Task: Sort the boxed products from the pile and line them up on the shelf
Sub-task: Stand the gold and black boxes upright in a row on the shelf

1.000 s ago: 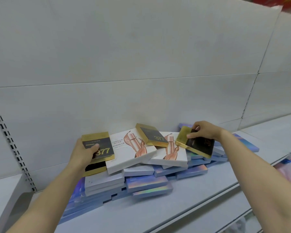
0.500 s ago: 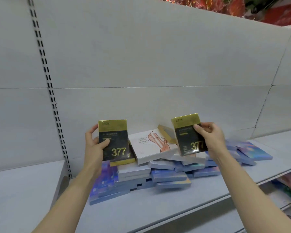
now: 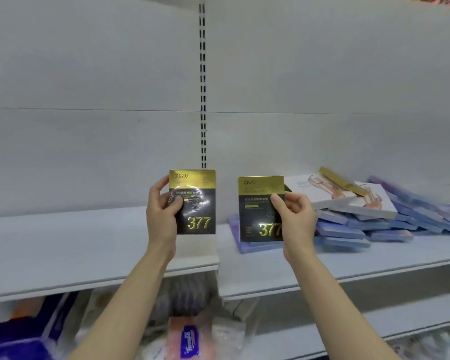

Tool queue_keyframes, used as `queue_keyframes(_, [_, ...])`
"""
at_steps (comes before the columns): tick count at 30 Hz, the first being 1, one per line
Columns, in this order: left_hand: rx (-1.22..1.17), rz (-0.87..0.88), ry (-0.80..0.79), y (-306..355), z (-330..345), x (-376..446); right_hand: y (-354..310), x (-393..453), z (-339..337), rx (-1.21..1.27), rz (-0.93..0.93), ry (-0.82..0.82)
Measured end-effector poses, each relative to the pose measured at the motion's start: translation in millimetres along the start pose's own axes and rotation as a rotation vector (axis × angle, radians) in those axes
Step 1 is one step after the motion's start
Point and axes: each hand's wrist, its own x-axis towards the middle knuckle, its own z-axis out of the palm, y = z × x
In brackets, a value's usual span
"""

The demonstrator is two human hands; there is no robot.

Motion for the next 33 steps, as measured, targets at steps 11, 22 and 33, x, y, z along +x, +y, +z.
queue_keyframes(11, [0.075, 0.035, 0.100, 45.1, -134.7, -7.2, 9.2, -105.7, 118.9, 0.047, 0.020, -0.088])
queue_keyframes(22, [0.092, 0.077, 0.303, 67.8, -237.5, -25.2, 33.5, -170.9, 211.7, 0.068, 0.086, -0.295])
queue_keyframes(33, [0.154, 0.084, 0.403, 112.5, -375.9, -24.9, 37.3, -270.7, 323.8, 0.070, 0.117, -0.371])
